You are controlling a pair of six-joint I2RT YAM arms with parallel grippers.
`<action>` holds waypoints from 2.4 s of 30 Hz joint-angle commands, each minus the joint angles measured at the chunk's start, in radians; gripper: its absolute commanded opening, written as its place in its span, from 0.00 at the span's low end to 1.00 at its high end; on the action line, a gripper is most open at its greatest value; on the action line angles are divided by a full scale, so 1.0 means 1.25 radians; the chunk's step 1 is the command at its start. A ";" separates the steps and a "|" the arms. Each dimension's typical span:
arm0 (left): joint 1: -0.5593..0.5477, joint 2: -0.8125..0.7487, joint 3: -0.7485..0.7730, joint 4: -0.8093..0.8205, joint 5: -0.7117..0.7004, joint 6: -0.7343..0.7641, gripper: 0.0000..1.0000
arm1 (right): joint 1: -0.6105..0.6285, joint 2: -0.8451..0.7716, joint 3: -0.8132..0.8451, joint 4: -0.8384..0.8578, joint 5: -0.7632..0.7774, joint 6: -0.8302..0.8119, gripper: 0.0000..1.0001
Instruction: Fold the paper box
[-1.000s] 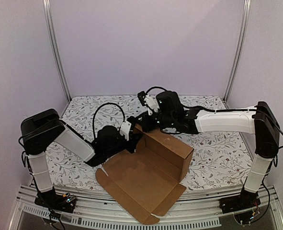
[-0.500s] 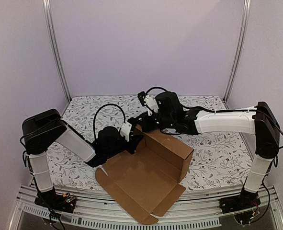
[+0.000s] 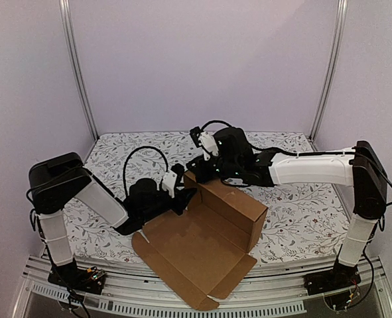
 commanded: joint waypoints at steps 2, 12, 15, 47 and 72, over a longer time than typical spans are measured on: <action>0.007 0.028 -0.018 0.110 0.011 0.002 0.34 | 0.005 0.057 -0.044 -0.199 0.011 -0.004 0.00; 0.011 0.090 0.024 0.108 0.021 -0.001 0.28 | 0.006 0.036 -0.044 -0.206 0.035 -0.010 0.00; 0.012 0.109 0.040 0.107 0.023 0.001 0.22 | 0.005 0.033 -0.044 -0.205 0.029 -0.010 0.00; -0.039 0.025 0.006 0.053 -0.269 0.073 0.00 | -0.008 -0.159 -0.110 -0.194 0.111 -0.003 0.22; -0.111 -0.119 0.109 -0.613 -0.720 -0.357 0.00 | -0.075 -0.478 -0.406 -0.135 0.332 -0.015 0.99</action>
